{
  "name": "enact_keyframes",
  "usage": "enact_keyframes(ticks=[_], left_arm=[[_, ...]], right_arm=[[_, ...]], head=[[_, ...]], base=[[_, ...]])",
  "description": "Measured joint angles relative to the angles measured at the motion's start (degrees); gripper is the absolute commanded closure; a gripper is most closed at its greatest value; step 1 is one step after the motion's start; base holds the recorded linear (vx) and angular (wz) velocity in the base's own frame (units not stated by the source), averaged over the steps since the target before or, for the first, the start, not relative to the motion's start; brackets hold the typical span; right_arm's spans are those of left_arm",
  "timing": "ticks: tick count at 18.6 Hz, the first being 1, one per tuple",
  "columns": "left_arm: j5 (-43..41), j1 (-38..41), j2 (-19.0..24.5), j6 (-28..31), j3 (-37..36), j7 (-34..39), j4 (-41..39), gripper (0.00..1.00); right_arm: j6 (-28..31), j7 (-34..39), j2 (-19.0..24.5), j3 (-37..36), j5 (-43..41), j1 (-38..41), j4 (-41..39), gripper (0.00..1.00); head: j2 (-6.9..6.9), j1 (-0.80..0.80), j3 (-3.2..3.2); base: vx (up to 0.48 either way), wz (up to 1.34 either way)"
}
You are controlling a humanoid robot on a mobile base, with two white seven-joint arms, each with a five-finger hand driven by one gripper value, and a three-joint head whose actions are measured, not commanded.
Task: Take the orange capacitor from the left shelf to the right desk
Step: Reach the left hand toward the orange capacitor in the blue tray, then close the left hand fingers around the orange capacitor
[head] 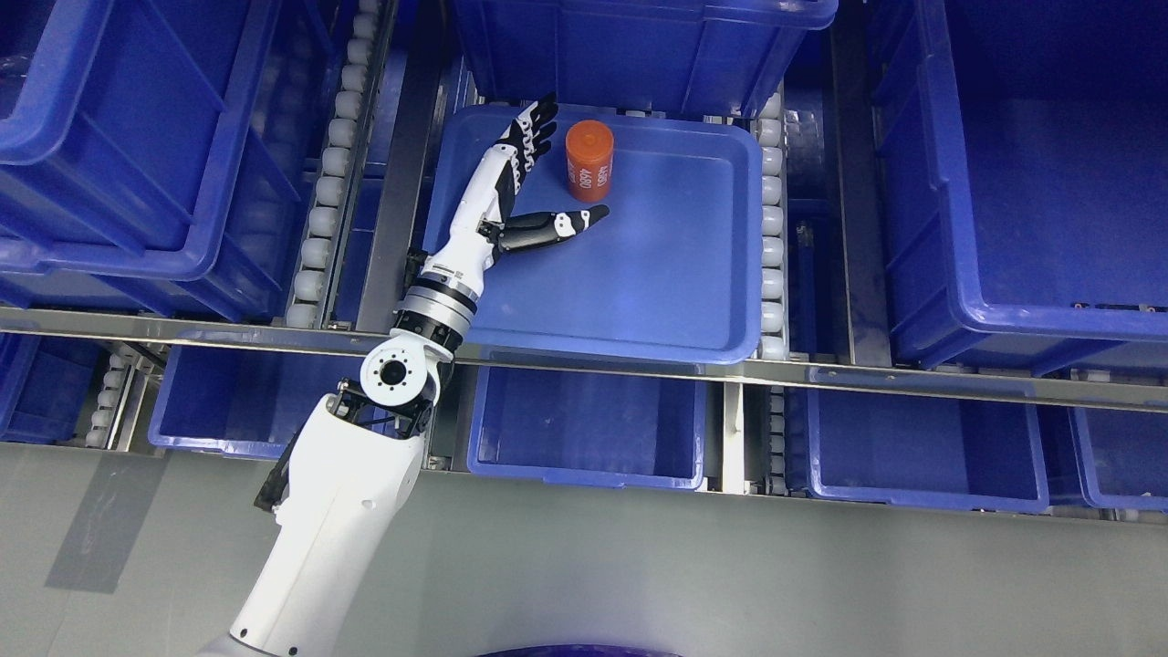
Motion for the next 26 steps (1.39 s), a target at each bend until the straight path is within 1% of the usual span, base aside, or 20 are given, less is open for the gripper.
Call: enact_keyframes(ticks=[4, 9, 16, 18, 20, 21, 22, 24, 26], left_arm=[[-0.5, -2.6, 0.0, 0.0, -0.7, -0.3, 3.1, 0.04], [-0.7, -4.6, 0.0, 0.3, -2.2, -0.6, 6.0, 0.04], [-0.8, -5.1, 0.0, 0.0, -3.4, -5.4, 6.4, 0.04], [-0.8, -5.1, 0.0, -0.1, -3.5, -5.8, 6.3, 0.07], [-0.8, -5.1, 0.0, 0.3, -3.5, -6.0, 6.3, 0.21], [-0.8, -5.1, 0.0, 0.4, -3.5, -6.0, 6.3, 0.33], [-0.8, -5.1, 0.0, 0.5, -3.4, -6.0, 6.3, 0.44], [-0.9, -5.2, 0.0, 0.0, -3.0, -6.1, 6.5, 0.58], [-0.9, -5.2, 0.0, -2.7, -2.7, -6.1, 7.1, 0.77]], right_arm=[[0.0, 0.0, 0.0, 0.0, 0.0, 0.0, 0.0, 0.00], [0.0, 0.0, 0.0, 0.0, 0.0, 0.0, 0.0, 0.00], [0.0, -0.2, 0.0, 0.0, 0.0, 0.0, 0.0, 0.00], [0.0, -0.2, 0.0, 0.0, 0.0, 0.0, 0.0, 0.00], [0.0, -0.2, 0.0, 0.0, 0.0, 0.0, 0.0, 0.00], [0.0, -0.2, 0.0, 0.0, 0.0, 0.0, 0.0, 0.00], [0.0, -0.2, 0.0, 0.0, 0.0, 0.0, 0.0, 0.00], [0.0, -0.1, 0.0, 0.0, 0.0, 0.0, 0.0, 0.00], [0.0, 0.0, 0.0, 0.0, 0.0, 0.0, 0.0, 0.00]], head=[[0.00, 0.00, 0.00], [0.00, 0.00, 0.00], [0.00, 0.00, 0.00], [0.00, 0.00, 0.00], [0.00, 0.00, 0.00], [0.00, 0.00, 0.00], [0.00, 0.00, 0.00], [0.00, 0.00, 0.00], [0.00, 0.00, 0.00]], base=[[0.000, 0.00], [0.000, 0.00], [0.000, 0.00], [0.000, 0.00], [0.000, 0.00], [0.000, 0.00], [0.000, 0.00], [0.000, 0.00], [0.000, 0.00]])
